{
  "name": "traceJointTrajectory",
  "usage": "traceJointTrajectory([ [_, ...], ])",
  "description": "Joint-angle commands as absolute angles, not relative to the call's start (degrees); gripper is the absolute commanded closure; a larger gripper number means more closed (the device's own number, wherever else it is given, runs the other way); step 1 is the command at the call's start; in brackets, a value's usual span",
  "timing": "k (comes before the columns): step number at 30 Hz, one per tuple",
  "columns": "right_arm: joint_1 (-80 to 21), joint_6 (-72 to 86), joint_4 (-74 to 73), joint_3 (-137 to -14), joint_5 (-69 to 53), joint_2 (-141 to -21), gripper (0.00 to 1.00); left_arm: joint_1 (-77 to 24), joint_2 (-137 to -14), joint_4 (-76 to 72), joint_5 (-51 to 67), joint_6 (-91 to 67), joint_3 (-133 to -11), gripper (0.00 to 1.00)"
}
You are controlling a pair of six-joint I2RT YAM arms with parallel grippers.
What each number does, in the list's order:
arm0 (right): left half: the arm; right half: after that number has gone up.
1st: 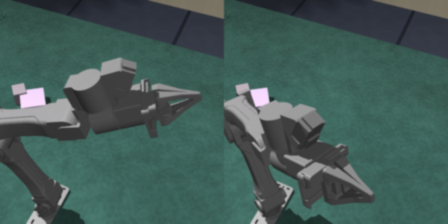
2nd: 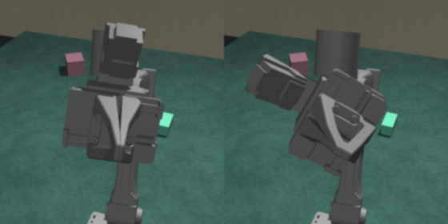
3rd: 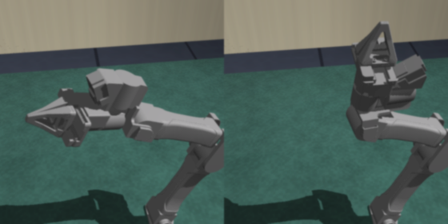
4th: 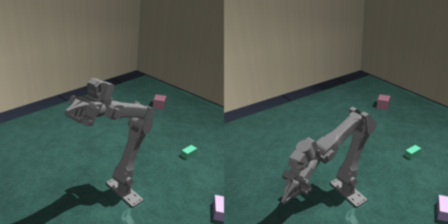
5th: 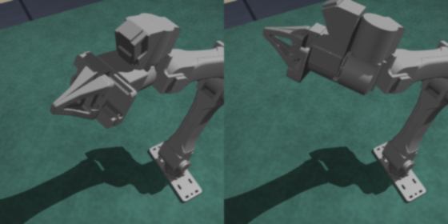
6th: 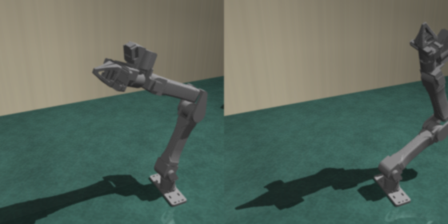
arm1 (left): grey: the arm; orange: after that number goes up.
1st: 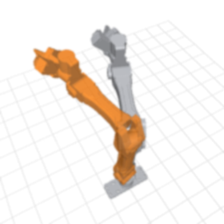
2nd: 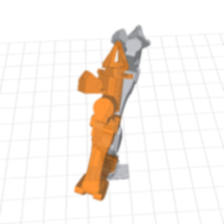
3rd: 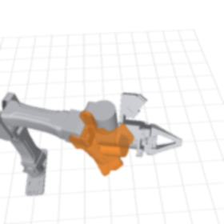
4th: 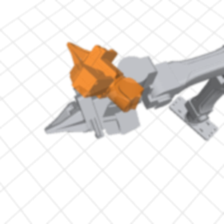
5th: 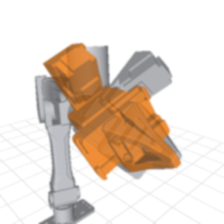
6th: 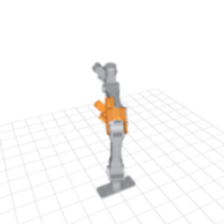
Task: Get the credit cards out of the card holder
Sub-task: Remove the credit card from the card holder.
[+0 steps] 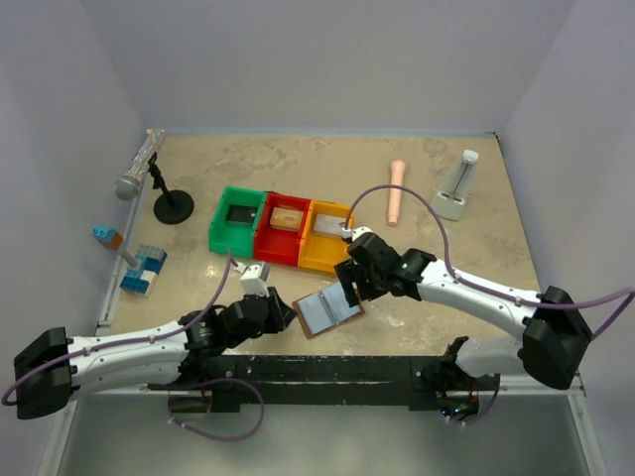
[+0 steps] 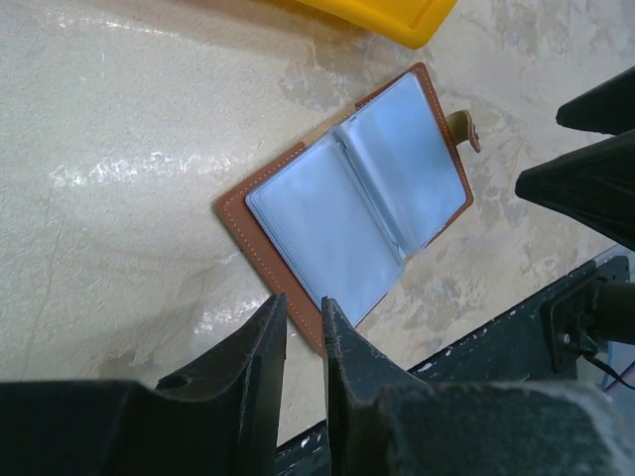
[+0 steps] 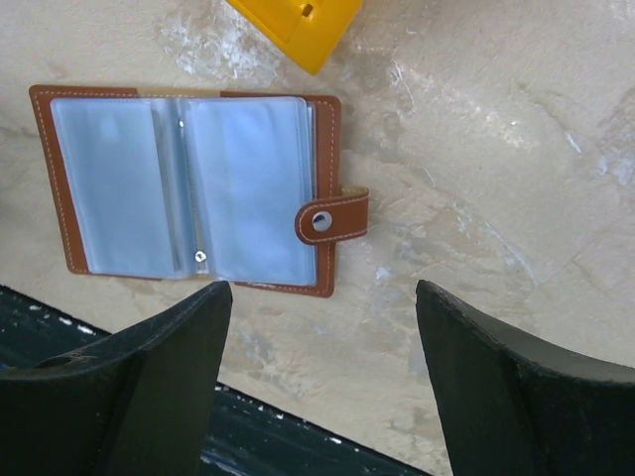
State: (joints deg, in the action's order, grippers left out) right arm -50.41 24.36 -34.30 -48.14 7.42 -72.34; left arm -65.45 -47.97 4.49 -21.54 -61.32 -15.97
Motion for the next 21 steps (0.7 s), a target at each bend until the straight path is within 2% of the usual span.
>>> traceJointTrajectory([
  [1, -51.9, 23.6, -35.2, -52.6, 13.2, -77.2, 0.21, -65.9, -43.4, 5.0, -23.6, -65.4, -13.0, 0.75],
  [7, -51.9, 24.8, -35.4, -55.3, 14.0, -84.5, 0.22, -65.9, -40.3, 6.7, -23.5, -65.8, -11.7, 0.75],
  [12, -51.8, 24.5, -35.9, -56.4, 14.6, -87.9, 0.27, -65.9, -38.1, 7.3, -23.7, -66.4, -10.3, 0.75],
  [18, -50.2, 24.2, -35.6, -56.1, 14.5, -89.2, 0.40, -65.8, -37.0, 8.1, -24.4, -66.2, -10.3, 0.75],
  [21, -49.7, 23.6, -35.2, -55.5, 14.5, -88.6, 0.51, -65.9, -37.4, 8.1, -24.5, -65.9, -10.5, 0.75],
])
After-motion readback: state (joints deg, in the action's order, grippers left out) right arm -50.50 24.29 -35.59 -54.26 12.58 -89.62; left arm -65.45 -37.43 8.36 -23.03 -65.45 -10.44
